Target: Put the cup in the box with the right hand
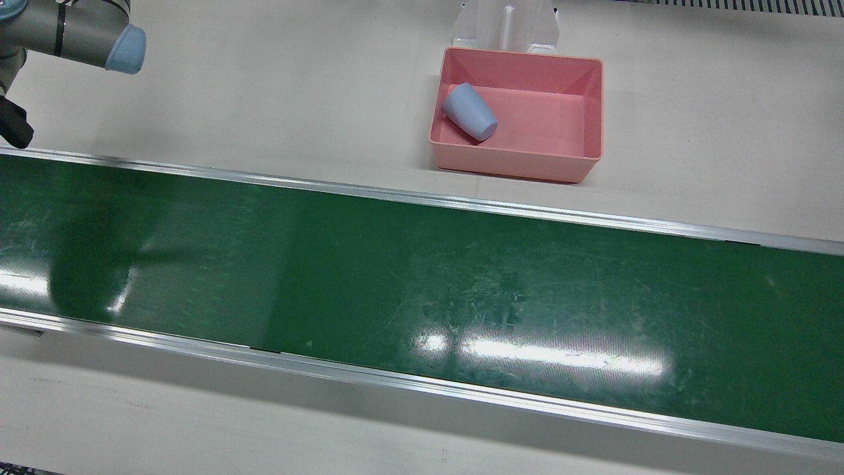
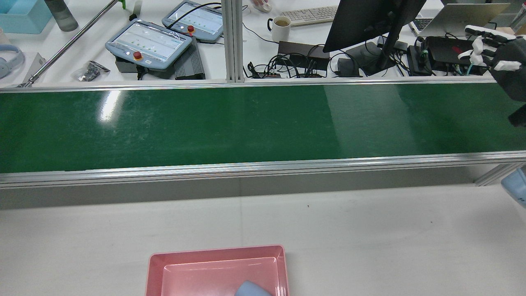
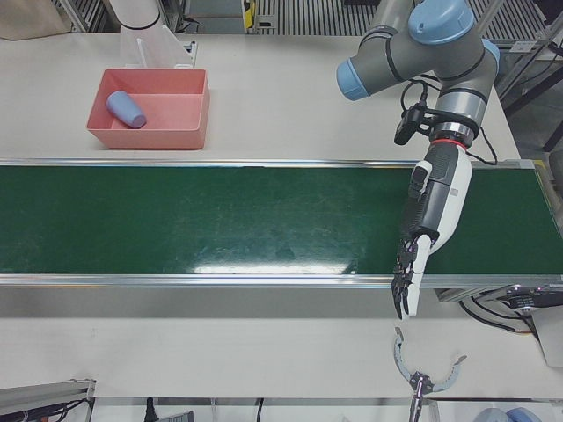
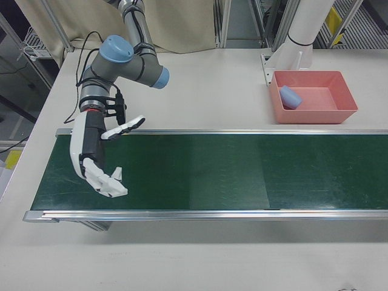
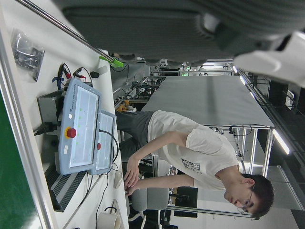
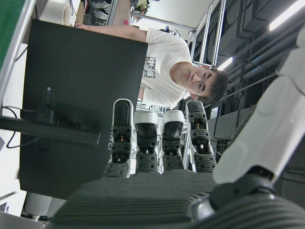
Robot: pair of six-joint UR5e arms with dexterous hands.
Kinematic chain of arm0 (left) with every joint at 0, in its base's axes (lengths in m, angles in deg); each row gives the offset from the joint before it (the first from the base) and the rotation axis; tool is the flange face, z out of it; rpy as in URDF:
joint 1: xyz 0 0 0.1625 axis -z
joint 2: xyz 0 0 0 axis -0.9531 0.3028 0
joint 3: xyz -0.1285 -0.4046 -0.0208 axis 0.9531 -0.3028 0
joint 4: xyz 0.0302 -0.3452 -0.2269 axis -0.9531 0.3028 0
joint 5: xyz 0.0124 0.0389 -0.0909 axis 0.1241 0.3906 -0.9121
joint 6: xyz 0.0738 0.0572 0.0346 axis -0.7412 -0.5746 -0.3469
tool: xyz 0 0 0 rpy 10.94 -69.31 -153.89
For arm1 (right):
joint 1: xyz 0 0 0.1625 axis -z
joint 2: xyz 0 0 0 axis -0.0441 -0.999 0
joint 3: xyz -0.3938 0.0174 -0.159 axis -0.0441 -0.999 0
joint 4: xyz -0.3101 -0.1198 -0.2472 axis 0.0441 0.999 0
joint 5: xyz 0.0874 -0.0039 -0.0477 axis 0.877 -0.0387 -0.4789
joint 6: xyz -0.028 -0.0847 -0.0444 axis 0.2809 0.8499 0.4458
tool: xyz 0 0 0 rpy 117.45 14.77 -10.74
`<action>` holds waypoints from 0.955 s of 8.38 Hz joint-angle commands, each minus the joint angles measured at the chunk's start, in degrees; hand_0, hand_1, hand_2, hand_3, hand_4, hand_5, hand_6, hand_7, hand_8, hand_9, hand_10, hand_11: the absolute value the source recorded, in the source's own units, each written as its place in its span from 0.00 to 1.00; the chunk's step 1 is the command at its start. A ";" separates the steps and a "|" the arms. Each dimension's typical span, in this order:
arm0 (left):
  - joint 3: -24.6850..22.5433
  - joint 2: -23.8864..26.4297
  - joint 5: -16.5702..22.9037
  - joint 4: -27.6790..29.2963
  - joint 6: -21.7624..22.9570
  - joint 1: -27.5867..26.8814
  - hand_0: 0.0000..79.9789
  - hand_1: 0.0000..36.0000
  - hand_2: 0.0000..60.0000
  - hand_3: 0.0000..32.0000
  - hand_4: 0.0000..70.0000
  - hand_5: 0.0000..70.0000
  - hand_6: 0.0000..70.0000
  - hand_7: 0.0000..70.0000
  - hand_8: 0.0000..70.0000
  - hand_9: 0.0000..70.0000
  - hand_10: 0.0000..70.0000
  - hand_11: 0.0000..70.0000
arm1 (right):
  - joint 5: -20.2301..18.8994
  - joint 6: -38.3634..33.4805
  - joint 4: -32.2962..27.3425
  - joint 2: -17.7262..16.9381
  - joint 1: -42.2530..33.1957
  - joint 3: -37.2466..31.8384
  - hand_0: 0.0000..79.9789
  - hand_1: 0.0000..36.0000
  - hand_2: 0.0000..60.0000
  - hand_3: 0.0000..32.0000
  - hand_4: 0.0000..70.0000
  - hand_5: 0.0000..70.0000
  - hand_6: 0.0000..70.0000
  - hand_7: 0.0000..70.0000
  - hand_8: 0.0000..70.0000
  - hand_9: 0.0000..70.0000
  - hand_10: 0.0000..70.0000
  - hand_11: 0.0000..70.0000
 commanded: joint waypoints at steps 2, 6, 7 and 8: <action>0.00 0.00 0.00 0.00 0.00 -0.09 0.00 0.00 0.00 0.00 0.00 0.00 0.00 0.00 0.00 0.00 0.00 0.00 | -1.48 -0.19 -1.49 -3.91 -8.59 -1.88 0.58 0.05 0.00 0.00 0.19 0.12 0.50 1.00 0.66 1.00 0.35 0.52; 0.00 0.00 0.00 0.00 0.00 -0.09 0.00 0.00 0.00 0.00 0.00 0.00 0.00 0.00 0.00 0.00 0.00 0.00 | -8.82 0.52 6.44 -3.49 -16.93 -1.62 0.53 0.30 0.27 0.00 0.00 0.13 0.51 1.00 0.66 1.00 0.36 0.53; 0.00 0.00 0.00 0.00 0.00 0.00 0.00 0.00 0.00 0.00 0.00 0.00 0.00 0.00 0.00 0.00 0.00 0.00 | -9.82 0.95 7.46 -3.40 -17.73 -1.62 0.57 0.41 0.36 0.00 0.00 0.14 0.51 1.00 0.65 1.00 0.35 0.52; 0.00 0.00 0.00 0.00 0.00 0.00 0.00 0.00 0.00 0.00 0.00 0.00 0.00 0.00 0.00 0.00 0.00 0.00 | -9.83 0.96 7.47 -3.14 -16.78 -1.71 0.59 0.48 0.42 0.00 0.00 0.15 0.51 1.00 0.64 0.99 0.33 0.50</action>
